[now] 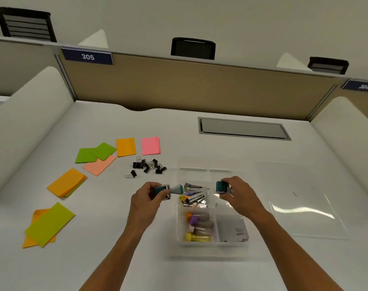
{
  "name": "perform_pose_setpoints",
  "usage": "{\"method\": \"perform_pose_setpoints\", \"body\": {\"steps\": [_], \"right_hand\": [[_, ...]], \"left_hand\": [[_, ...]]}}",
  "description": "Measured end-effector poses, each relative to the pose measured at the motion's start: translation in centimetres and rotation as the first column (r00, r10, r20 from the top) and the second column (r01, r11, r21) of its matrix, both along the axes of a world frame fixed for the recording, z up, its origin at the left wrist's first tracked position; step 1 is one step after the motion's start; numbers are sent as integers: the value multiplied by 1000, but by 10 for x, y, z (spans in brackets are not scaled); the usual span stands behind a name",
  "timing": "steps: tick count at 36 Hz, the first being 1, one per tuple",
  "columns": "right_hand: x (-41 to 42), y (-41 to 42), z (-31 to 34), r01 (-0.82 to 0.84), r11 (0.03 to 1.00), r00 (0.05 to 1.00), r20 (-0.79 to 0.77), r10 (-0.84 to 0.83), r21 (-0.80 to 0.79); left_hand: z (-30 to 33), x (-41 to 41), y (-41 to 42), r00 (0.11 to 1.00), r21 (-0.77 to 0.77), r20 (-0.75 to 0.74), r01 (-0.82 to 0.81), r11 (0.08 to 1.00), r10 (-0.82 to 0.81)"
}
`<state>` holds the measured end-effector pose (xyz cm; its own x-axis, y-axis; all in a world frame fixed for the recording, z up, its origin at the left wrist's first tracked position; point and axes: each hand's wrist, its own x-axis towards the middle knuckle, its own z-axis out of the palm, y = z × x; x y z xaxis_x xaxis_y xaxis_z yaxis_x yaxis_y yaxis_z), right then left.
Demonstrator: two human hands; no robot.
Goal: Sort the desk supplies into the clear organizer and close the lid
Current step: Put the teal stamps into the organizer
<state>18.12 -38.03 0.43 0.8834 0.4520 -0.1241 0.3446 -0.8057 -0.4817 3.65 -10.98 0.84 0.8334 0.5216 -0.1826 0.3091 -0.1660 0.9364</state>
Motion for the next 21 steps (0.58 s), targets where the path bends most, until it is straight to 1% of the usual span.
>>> {"method": "perform_pose_setpoints", "body": {"steps": [3,7,11,21], "right_hand": [[5,-7,-5,-38,995,999,-30,35,-93],[13,-5,-11,-69,976,996,-69,56,-209],[16,-5,-23,-129,943,989,-104,101,-306],[22,-1,-31,-151,923,988,-76,132,-353]], "left_hand": [[0,3,-12,999,51,-8,33,998,-32],[4,5,-25,998,27,-9,64,998,-64],[7,6,-32,996,39,-21,83,996,-82],[9,11,-37,996,41,-33,86,995,-85]]}}
